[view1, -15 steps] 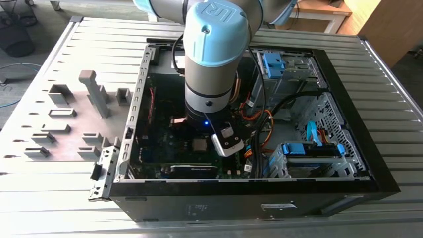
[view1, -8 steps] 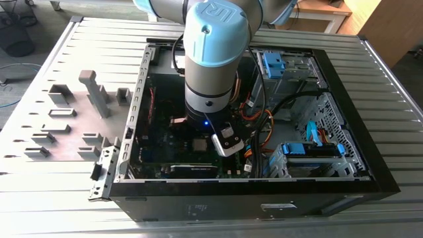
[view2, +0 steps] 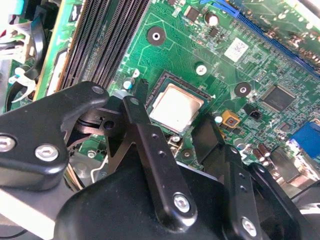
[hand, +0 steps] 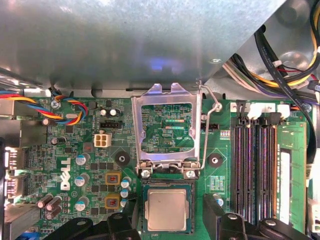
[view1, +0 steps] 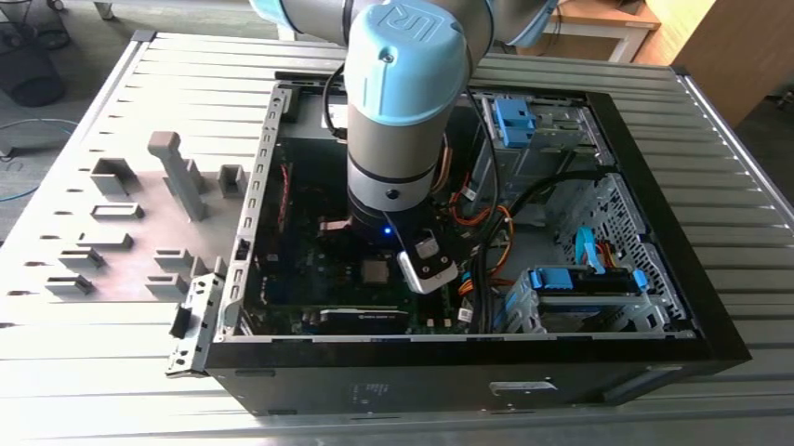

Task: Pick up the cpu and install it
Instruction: 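Place the cpu into insertion slot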

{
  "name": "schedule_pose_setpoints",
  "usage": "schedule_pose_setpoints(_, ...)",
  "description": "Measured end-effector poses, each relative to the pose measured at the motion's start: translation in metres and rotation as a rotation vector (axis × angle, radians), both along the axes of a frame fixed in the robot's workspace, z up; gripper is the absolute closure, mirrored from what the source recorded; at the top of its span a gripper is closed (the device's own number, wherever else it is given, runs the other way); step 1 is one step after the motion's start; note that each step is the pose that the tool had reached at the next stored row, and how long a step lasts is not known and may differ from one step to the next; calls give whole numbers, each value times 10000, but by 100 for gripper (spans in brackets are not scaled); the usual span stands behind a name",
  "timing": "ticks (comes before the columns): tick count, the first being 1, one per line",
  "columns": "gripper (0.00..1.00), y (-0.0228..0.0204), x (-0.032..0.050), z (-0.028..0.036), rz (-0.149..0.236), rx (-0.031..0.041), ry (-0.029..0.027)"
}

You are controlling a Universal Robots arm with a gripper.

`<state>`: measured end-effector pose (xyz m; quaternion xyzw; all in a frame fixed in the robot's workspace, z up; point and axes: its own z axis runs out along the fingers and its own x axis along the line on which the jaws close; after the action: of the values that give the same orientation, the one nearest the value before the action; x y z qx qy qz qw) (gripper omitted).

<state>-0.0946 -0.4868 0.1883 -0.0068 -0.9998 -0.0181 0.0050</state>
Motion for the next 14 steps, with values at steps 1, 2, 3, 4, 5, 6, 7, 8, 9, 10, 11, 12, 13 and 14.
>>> schedule_pose_setpoints(1,38,0,0,11,0,-2,1)
schedule_pose_setpoints(2,38,0,0,27,0,2,-1)
schedule_pose_setpoints(3,38,0,0,47,0,2,-1)
schedule_pose_setpoints(4,38,0,0,67,0,1,-1)
schedule_pose_setpoints(5,38,0,0,86,0,1,0)
schedule_pose_setpoints(6,38,0,0,104,0,2,-1)
schedule_pose_setpoints(7,38,0,0,120,0,2,-1)
schedule_pose_setpoints(8,38,0,0,135,0,2,-1)
schedule_pose_setpoints(9,38,0,0,143,0,1,0)
schedule_pose_setpoints(10,38,0,0,145,0,3,-2)
schedule_pose_setpoints(11,38,1,0,146,-1,6,-3)
schedule_pose_setpoints(12,38,0,0,152,0,1,0)
schedule_pose_setpoints(13,38,0,0,157,0,1,0)
schedule_pose_setpoints(14,38,0,0,157,0,2,-1)
